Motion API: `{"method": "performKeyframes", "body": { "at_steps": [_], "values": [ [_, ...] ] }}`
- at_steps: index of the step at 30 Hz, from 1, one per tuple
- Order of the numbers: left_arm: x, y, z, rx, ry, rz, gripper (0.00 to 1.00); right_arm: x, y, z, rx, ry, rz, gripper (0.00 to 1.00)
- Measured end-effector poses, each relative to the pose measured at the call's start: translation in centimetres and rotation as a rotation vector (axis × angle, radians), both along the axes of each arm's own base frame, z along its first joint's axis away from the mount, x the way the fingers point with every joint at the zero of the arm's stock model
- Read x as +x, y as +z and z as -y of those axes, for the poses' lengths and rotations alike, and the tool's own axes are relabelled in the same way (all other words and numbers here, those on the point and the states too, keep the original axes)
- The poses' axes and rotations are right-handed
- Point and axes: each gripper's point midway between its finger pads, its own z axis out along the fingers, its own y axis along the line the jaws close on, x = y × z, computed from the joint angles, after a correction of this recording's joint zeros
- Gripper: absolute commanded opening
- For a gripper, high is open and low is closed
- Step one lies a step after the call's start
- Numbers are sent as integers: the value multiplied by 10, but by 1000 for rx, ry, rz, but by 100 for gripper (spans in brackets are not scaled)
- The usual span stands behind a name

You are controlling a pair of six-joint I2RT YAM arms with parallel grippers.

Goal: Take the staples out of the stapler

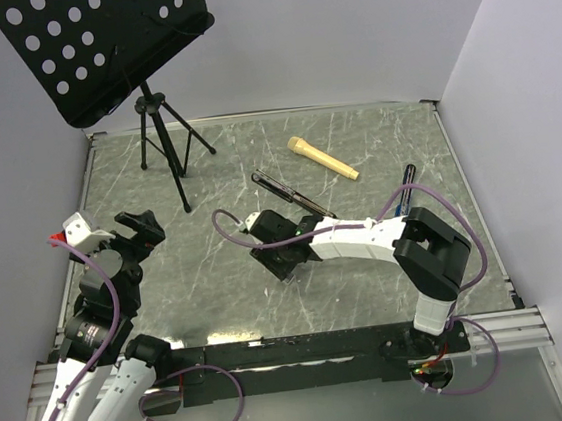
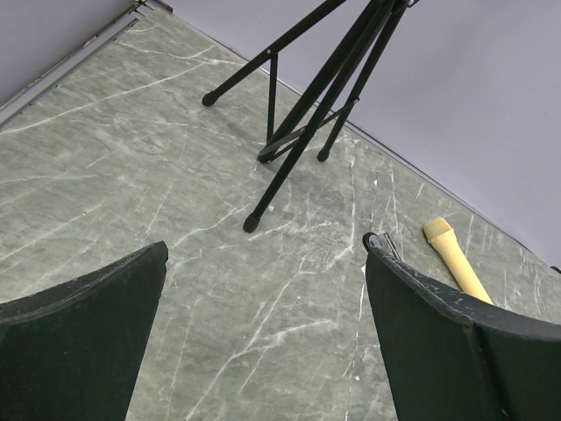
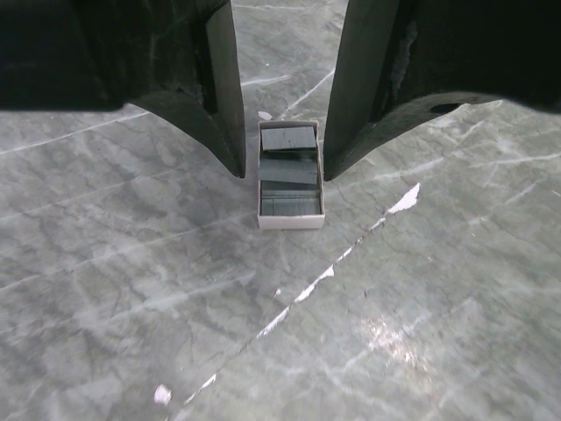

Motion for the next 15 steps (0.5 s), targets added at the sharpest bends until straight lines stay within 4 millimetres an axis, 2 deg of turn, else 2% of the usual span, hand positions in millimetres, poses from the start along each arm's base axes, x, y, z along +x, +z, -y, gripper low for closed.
{"method": "performKeyframes", "body": {
  "at_steps": [15],
  "values": [
    [0,0,0,0,0,0,99,13,4,5,-18,-53,46,46]
  ]
}}
